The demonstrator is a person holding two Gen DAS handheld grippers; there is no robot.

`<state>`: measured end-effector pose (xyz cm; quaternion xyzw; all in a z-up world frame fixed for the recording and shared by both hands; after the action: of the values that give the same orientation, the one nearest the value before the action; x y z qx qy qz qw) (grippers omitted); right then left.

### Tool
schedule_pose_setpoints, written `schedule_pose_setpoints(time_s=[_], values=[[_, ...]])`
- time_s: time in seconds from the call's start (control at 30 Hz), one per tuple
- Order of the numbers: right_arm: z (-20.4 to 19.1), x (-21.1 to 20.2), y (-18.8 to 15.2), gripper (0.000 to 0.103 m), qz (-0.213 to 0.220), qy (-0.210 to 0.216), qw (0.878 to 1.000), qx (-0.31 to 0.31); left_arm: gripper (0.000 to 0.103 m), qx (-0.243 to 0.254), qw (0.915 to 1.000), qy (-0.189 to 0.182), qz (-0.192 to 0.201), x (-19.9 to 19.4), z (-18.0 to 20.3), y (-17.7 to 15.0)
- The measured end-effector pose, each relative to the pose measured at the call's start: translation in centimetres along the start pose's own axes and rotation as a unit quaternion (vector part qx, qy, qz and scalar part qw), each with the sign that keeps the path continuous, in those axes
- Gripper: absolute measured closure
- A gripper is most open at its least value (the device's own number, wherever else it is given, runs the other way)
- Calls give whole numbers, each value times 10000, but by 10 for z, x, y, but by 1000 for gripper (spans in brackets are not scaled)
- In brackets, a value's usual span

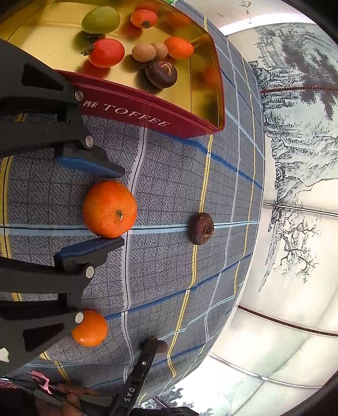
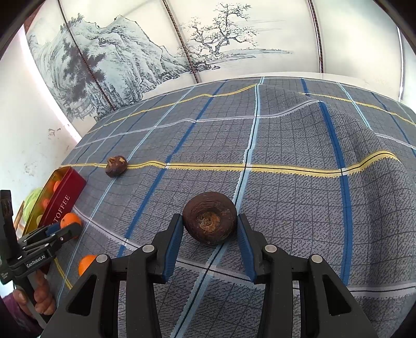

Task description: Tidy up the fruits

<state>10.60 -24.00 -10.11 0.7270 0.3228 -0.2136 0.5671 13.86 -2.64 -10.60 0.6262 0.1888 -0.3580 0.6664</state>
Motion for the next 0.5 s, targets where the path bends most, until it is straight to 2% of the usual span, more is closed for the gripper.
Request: schedule_pose_setpoints(time_s=[0.5], values=[[0,1,0,60,-2,-21,10000,-6,61,-78,9999,-97,14,0,2,1]])
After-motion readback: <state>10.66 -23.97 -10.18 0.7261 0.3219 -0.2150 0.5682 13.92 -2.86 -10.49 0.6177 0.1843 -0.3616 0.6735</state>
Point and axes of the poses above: each gripper's, at about its wrist camera, not at the fingertips, and x roughly the way its jaws point, z to its right, y to its top, the point moved 9 cm from there along x, roughly the way its jaws point, and after that the axes turned 3 degrees about z, right-handed, at the moved point
